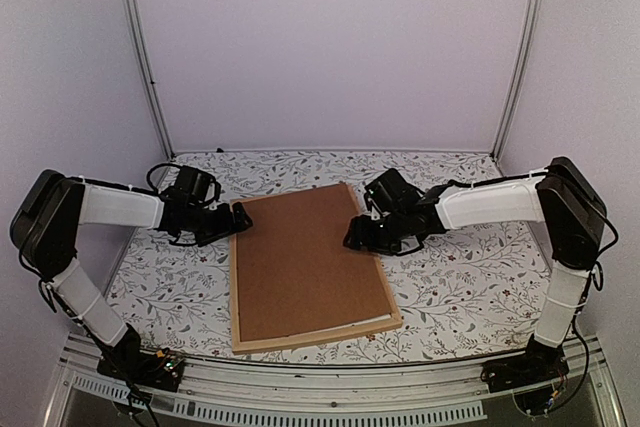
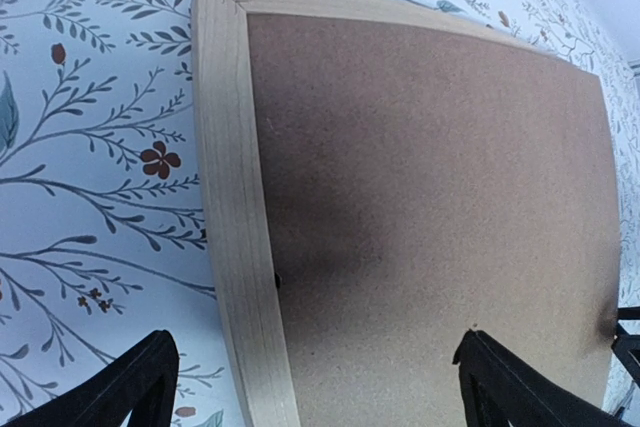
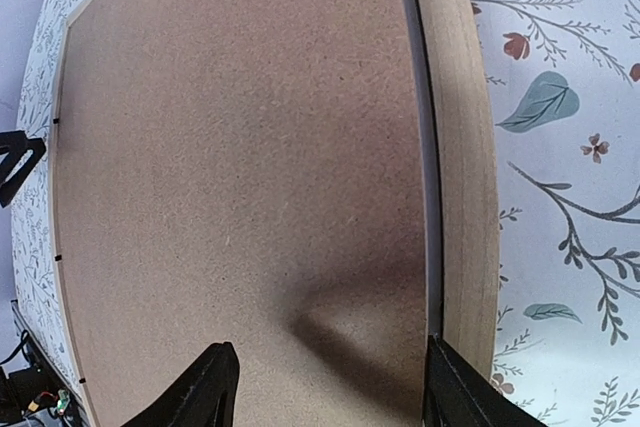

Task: Put the photo into the frame
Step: Place the backboard on the frame body.

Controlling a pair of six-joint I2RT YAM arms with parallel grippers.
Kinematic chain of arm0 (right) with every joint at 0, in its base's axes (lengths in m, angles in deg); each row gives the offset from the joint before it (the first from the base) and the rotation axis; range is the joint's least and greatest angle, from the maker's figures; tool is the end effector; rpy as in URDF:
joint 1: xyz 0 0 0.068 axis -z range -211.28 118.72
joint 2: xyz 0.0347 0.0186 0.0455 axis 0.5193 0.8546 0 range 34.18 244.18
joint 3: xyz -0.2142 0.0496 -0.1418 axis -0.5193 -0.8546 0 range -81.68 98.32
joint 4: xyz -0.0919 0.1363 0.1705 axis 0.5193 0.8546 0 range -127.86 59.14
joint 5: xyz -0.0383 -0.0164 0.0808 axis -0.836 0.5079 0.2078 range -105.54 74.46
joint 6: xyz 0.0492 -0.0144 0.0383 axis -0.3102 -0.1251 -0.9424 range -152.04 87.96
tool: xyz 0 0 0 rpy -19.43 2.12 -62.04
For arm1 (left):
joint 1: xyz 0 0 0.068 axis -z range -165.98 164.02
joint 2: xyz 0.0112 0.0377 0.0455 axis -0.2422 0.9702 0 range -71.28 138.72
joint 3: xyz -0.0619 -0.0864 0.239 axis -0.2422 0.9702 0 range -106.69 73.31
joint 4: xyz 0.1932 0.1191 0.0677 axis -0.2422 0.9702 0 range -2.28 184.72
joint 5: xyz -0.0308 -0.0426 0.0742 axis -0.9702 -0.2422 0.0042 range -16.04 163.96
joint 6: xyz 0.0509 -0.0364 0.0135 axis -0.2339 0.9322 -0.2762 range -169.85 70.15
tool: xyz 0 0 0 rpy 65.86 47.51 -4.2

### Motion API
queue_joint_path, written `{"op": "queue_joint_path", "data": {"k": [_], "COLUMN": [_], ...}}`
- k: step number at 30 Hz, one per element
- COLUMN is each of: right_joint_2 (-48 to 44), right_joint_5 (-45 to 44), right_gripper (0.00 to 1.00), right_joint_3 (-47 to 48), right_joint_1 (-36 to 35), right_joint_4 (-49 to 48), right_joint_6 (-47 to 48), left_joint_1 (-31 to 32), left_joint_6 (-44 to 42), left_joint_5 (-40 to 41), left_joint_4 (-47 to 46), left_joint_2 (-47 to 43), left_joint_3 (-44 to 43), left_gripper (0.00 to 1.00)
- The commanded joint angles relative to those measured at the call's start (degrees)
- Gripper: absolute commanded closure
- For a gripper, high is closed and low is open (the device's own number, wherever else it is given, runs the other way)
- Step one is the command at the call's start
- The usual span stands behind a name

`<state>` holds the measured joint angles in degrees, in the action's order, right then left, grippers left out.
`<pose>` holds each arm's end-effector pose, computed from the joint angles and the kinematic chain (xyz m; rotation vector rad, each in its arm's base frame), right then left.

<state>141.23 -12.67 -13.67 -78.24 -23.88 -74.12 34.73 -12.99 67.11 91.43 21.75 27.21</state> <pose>0.2548 0.2763 0.1651 -0.1341 2.6334 0.6656 0.2828 -0.1134 0.1515 -0.3025 2.5185 -0.5700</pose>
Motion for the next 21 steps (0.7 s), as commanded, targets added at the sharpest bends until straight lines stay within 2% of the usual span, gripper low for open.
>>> {"op": "queue_joint_path", "data": {"k": [1, 7, 21], "right_joint_2": [0.7, 0.8, -1.4], "right_joint_5": [-2.4, -2.6, -9.6], "right_gripper": [0.35, 0.35, 0.35], "right_joint_3": [2.1, 2.3, 1.6], "right_joint_1": [-0.6, -0.6, -0.5], "right_joint_4": [0.8, 1.9, 5.0], "right_joint_6": [1.5, 1.8, 3.6], "left_joint_1": [-0.2, -0.2, -0.5], "left_joint_6": [-0.3, -0.3, -1.4], "left_joint_5": [0.1, 0.1, 0.9], "left_joint_4": [-1.0, -1.0, 0.0], "left_joint_2": [0.5, 0.5, 0.3], "left_joint_3": [0.7, 0.5, 0.0], "left_gripper": [0.0, 0.0, 0.0]}}
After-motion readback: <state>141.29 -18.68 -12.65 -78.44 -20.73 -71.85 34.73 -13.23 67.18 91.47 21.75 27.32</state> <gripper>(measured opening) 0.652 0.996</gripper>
